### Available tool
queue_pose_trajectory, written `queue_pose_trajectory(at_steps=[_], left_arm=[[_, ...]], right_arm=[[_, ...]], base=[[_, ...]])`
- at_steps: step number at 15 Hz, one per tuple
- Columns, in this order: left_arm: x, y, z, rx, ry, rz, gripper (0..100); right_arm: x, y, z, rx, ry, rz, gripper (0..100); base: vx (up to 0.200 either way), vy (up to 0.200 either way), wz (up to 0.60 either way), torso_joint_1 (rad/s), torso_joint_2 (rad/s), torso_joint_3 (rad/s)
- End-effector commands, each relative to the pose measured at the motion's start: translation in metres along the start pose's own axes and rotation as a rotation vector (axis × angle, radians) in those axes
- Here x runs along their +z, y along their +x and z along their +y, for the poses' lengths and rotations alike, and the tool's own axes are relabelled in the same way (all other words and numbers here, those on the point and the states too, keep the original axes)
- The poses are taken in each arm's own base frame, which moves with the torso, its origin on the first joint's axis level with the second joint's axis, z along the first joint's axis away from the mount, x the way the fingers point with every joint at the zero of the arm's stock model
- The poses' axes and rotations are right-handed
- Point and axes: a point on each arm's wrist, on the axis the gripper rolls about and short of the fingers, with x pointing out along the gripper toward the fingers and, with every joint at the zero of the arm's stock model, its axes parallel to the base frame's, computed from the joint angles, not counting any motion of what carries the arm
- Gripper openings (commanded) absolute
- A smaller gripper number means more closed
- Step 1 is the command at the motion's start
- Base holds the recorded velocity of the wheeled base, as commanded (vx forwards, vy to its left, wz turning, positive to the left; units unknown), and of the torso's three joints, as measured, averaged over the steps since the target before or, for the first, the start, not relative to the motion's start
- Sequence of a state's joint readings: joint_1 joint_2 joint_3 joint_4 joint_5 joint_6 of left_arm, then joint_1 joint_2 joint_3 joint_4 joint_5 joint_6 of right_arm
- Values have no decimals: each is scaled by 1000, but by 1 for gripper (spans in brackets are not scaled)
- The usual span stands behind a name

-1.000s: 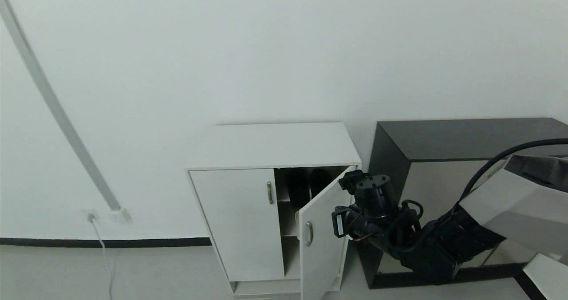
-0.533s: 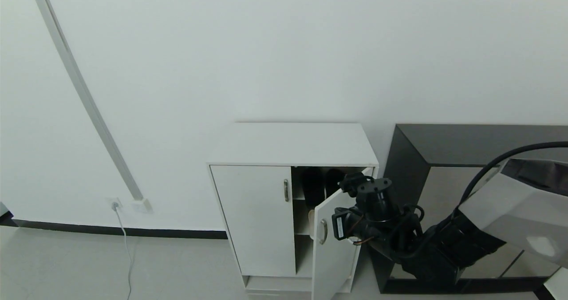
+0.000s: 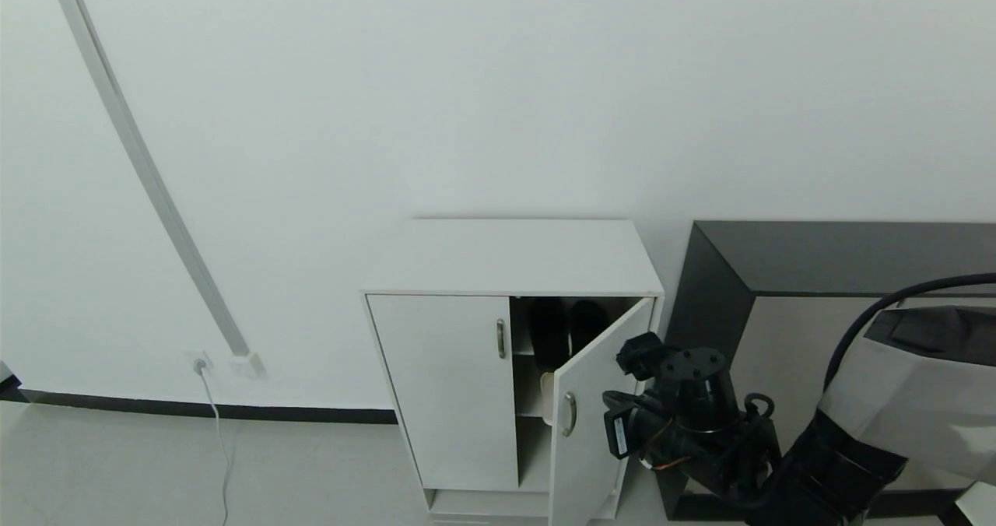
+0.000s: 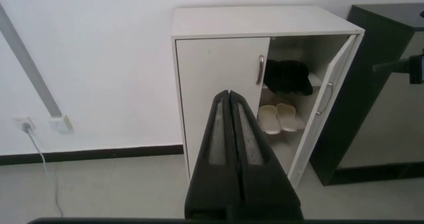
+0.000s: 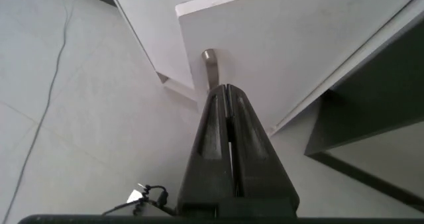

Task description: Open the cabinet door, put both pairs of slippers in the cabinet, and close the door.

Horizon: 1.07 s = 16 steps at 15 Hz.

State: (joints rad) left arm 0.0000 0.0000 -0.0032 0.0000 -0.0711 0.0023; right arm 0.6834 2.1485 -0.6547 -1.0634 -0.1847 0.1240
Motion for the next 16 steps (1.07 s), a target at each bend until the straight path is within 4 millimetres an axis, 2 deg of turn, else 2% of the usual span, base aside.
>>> queue_pose_trajectory(at_steps=[1, 4, 8, 16], left_arm=[[0, 0, 0, -1, 1, 2, 0], [0, 0, 0, 0, -1, 2, 0], [0, 0, 0, 0, 1, 2, 0], [0, 0, 0, 0, 1, 3, 0]], right_arm=[[-8, -2, -1, -2, -7, 28, 0], [-12, -2, -1, -2, -10, 41, 0], [-18, 5, 0, -4, -12, 52, 0], [-17, 44, 1, -13, 2, 12, 0]], base=[[200, 0, 0, 2, -7, -2], [200, 0, 0, 15, 4, -2], [0, 0, 0, 0, 0, 0], [0, 0, 0, 0, 0, 0]])
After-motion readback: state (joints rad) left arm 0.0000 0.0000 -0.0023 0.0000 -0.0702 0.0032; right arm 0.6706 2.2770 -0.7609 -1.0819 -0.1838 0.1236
